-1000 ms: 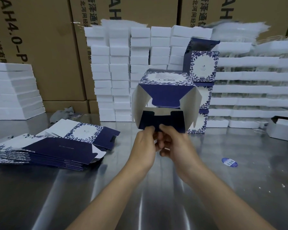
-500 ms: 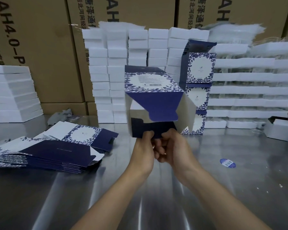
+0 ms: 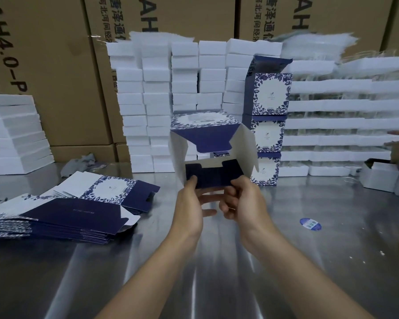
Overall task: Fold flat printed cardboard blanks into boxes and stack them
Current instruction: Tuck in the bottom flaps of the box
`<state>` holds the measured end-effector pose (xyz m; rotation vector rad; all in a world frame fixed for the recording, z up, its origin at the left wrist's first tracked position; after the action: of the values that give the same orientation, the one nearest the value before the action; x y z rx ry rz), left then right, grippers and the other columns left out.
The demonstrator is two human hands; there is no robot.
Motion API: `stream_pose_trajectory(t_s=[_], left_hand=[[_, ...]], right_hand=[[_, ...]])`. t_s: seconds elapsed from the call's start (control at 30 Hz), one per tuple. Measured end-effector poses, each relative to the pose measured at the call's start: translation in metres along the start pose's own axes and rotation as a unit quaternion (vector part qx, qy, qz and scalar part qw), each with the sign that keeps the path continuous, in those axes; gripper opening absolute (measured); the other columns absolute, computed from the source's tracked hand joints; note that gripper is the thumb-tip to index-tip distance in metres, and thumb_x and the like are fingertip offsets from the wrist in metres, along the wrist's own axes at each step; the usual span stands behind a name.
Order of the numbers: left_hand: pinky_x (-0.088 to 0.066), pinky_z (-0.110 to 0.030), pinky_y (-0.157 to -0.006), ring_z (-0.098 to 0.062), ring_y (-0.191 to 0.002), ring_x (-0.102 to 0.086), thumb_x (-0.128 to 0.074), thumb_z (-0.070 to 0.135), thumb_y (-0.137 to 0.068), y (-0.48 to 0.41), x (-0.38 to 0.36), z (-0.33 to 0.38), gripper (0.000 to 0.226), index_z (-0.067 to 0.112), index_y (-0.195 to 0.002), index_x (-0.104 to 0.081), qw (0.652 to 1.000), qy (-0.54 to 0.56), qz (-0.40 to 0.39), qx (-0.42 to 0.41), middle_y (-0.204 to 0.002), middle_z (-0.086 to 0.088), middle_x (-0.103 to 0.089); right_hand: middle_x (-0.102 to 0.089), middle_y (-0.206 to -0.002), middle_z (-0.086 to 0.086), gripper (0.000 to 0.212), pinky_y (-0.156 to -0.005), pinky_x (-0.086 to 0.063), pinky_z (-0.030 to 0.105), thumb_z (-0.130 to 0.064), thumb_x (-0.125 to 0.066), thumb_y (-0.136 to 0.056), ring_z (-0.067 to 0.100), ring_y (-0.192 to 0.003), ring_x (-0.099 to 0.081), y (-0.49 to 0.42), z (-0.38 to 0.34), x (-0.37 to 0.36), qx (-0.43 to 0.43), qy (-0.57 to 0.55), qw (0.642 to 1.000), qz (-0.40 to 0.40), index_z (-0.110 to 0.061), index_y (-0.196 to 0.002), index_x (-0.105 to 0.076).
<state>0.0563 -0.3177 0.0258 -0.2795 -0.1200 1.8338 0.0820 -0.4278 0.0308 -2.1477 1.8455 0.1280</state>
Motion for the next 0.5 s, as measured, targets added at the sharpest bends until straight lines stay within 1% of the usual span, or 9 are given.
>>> stream_pose_trajectory(t_s=[0.07,0.1,0.17,0.23,0.3,0.37,0.4,0.43,0.5], left_hand=[[-0.06,-0.046,-0.084,-0.018,-0.094,-0.078,-0.02,0.028,-0.114,-0.002,0.003,-0.002,0.059,0.014,-0.111,-0.077,1.0,-0.015,0.008,-0.007,-0.099,-0.004,-0.083],[-0.06,-0.039,-0.077,-0.016,-0.093,-0.078,-0.02,0.027,-0.113,-0.003,0.005,-0.002,0.058,0.016,-0.111,-0.077,1.0,-0.021,0.013,-0.012,-0.098,-0.002,-0.083],[-0.057,-0.031,-0.071,-0.013,-0.09,-0.078,-0.022,0.024,-0.113,-0.006,0.009,-0.003,0.055,0.021,-0.107,-0.076,0.999,-0.025,0.026,-0.016,-0.096,0.001,-0.083],[-0.056,-0.032,-0.072,-0.013,-0.086,-0.078,-0.022,0.025,-0.114,-0.008,0.009,-0.004,0.053,0.024,-0.104,-0.075,0.999,-0.028,0.037,-0.013,-0.094,0.003,-0.083],[-0.054,-0.032,-0.071,-0.013,-0.085,-0.078,-0.021,0.031,-0.115,-0.008,0.007,-0.006,0.055,0.024,-0.106,-0.075,0.999,-0.032,0.036,-0.005,-0.094,0.003,-0.083],[-0.055,-0.031,-0.068,-0.015,-0.087,-0.079,-0.024,0.038,-0.115,-0.01,0.006,-0.008,0.057,0.02,-0.108,-0.077,0.999,-0.026,0.034,0.002,-0.096,0.0,-0.083],[-0.058,-0.032,-0.068,-0.017,-0.087,-0.079,-0.027,0.041,-0.115,-0.011,0.007,-0.009,0.057,0.016,-0.109,-0.078,0.999,-0.021,0.029,0.006,-0.097,-0.003,-0.083],[-0.061,-0.032,-0.067,-0.019,-0.083,-0.079,-0.032,0.043,-0.114,-0.011,0.007,-0.009,0.058,0.01,-0.107,-0.079,1.0,-0.015,0.021,0.01,-0.096,-0.008,-0.082],[-0.061,-0.03,-0.06,-0.019,-0.069,-0.076,-0.038,0.04,-0.113,-0.013,0.007,-0.01,0.06,-0.002,-0.099,-0.078,1.0,0.002,0.014,0.023,-0.087,-0.015,-0.081]], right_hand=[[-0.032,-0.048,-0.006,0.036,-0.048,-0.027,0.03,-0.018,-0.041,-0.098,0.017,-0.043,-0.039,0.0,0.0,0.0,0.0,0.016,1.0,0.001,-0.019,-0.063,-0.036],[-0.033,-0.048,-0.007,0.036,-0.046,-0.027,0.028,-0.019,-0.042,-0.099,0.017,-0.043,-0.04,0.0,0.0,0.0,0.0,0.024,1.0,0.004,-0.02,-0.063,-0.037],[-0.033,-0.049,-0.008,0.039,-0.042,-0.026,0.023,-0.02,-0.044,-0.1,0.015,-0.041,-0.039,-0.002,0.0,0.002,0.008,0.031,0.999,0.024,-0.022,-0.061,-0.036],[-0.03,-0.048,-0.007,0.042,-0.041,-0.024,0.023,-0.016,-0.043,-0.1,0.015,-0.039,-0.037,-0.005,0.001,0.004,0.025,0.034,0.998,0.041,-0.023,-0.06,-0.034],[-0.026,-0.047,-0.007,0.049,-0.041,-0.023,0.022,-0.01,-0.039,-0.099,0.015,-0.038,-0.035,-0.007,0.003,0.004,0.034,0.037,0.998,0.04,-0.027,-0.053,-0.034],[-0.027,-0.047,-0.008,0.055,-0.039,-0.024,0.02,-0.008,-0.039,-0.097,0.014,-0.038,-0.036,-0.008,0.006,0.003,0.032,0.047,0.998,0.024,-0.026,-0.045,-0.035],[-0.028,-0.047,-0.007,0.055,-0.04,-0.025,0.02,-0.01,-0.04,-0.098,0.015,-0.039,-0.038,-0.008,0.008,0.002,0.026,0.057,0.998,0.009,-0.026,-0.045,-0.036],[-0.03,-0.048,-0.006,0.054,-0.041,-0.026,0.021,-0.012,-0.042,-0.099,0.015,-0.04,-0.041,-0.008,0.009,0.001,0.019,0.068,0.997,-0.011,-0.026,-0.047,-0.038],[-0.034,-0.05,-0.004,0.049,-0.044,-0.03,0.023,-0.02,-0.046,-0.1,0.017,-0.044,-0.049,-0.008,0.013,0.0,0.002,0.091,0.994,-0.059,-0.026,-0.052,-0.043]])
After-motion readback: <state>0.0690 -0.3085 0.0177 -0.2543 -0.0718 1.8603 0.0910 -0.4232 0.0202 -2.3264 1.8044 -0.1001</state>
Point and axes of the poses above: each hand's wrist, its own y-axis away from the middle knuckle, its own x-axis out of the back of the hand, z = x × y, the point moved 1 cm from there along -y, towards the middle knuckle
